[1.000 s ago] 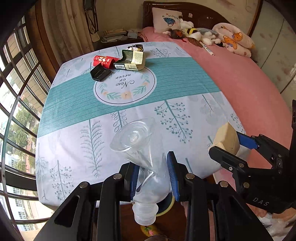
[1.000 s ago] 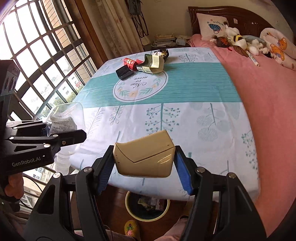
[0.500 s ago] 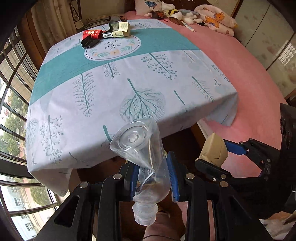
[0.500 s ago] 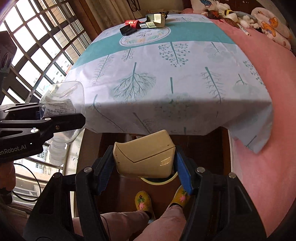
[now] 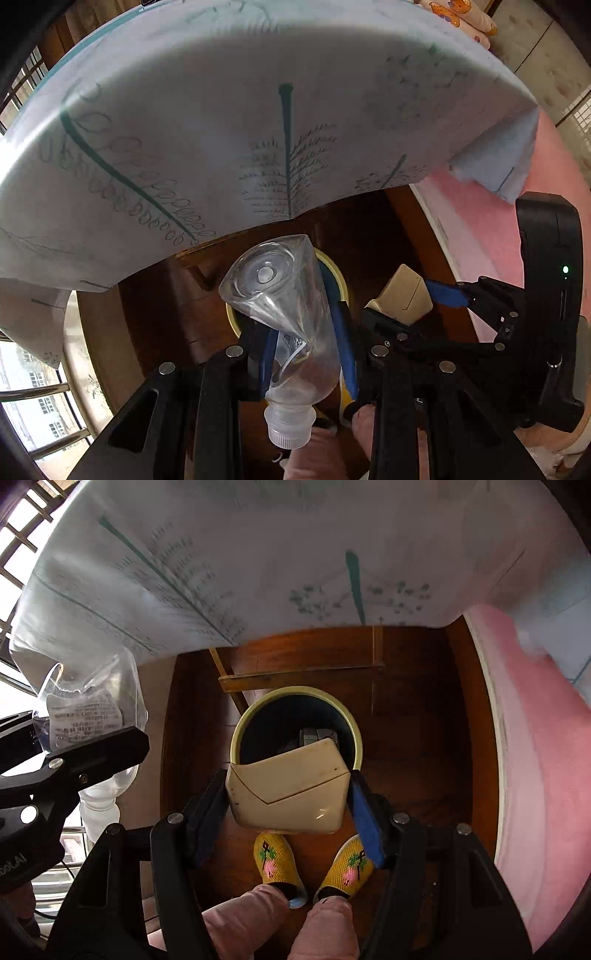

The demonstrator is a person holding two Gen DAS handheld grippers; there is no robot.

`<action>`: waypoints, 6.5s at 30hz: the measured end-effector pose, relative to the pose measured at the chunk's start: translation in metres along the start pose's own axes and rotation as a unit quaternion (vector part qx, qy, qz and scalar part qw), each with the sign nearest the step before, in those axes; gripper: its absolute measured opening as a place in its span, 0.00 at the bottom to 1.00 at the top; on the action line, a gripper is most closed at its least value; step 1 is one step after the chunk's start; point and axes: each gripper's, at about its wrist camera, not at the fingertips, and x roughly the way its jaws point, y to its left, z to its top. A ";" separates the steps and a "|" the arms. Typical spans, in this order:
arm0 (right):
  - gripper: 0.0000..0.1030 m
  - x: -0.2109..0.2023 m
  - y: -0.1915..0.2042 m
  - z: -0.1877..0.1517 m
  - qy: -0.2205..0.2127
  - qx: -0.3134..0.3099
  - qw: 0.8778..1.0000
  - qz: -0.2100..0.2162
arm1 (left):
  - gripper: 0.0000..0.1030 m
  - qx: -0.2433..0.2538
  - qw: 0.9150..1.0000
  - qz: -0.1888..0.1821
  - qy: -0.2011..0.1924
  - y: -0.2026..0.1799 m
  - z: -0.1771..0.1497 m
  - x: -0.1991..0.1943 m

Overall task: Collect trash
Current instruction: 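Carry the beige box and plastic bottle down over the bin, then open both tools to drop the box and bottle into the bin, then raise both tools back toward the boxes on the table, then grasp the green-and-white box with the right tool while the left tool grasps the black TALOPN box, then carry both boxes down over the bin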

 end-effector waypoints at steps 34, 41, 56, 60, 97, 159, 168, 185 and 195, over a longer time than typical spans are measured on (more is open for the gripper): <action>0.72 0.012 0.007 0.018 -0.005 0.024 0.999 0.033 | 0.84 -0.086 0.995 0.040 -0.038 0.041 -0.007 -0.019; 0.72 -0.066 0.030 0.023 -0.031 0.022 0.998 0.051 | 0.84 -0.096 0.995 0.022 -0.032 0.040 -0.002 -0.086; 0.72 -0.221 0.075 0.047 -0.116 -0.011 0.993 0.036 | 0.85 -0.063 0.991 0.019 -0.113 0.053 0.030 -0.249; 0.73 -0.256 0.087 0.061 -0.154 -0.017 0.988 0.025 | 0.86 -0.057 0.989 0.016 -0.133 0.062 0.043 -0.277; 0.77 -0.265 0.099 0.410 -0.208 -0.172 0.963 0.005 | 0.86 -0.017 0.979 0.143 -0.141 0.140 0.343 -0.247; 0.22 -0.098 0.055 0.504 -0.056 -0.191 0.972 0.123 | 0.42 -0.119 0.987 0.103 -0.026 0.182 0.411 -0.086; 0.22 -0.146 0.054 0.418 -0.077 -0.150 0.981 0.091 | 0.42 -0.135 0.985 0.086 -0.056 0.143 0.323 -0.153; 0.22 -0.227 0.122 0.196 -0.101 -0.108 0.988 0.035 | 0.42 -0.104 0.989 0.046 -0.097 0.124 0.122 -0.240; 0.22 -0.227 0.125 0.118 -0.076 -0.075 0.994 0.002 | 0.42 -0.077 0.995 0.012 -0.061 0.111 0.055 -0.225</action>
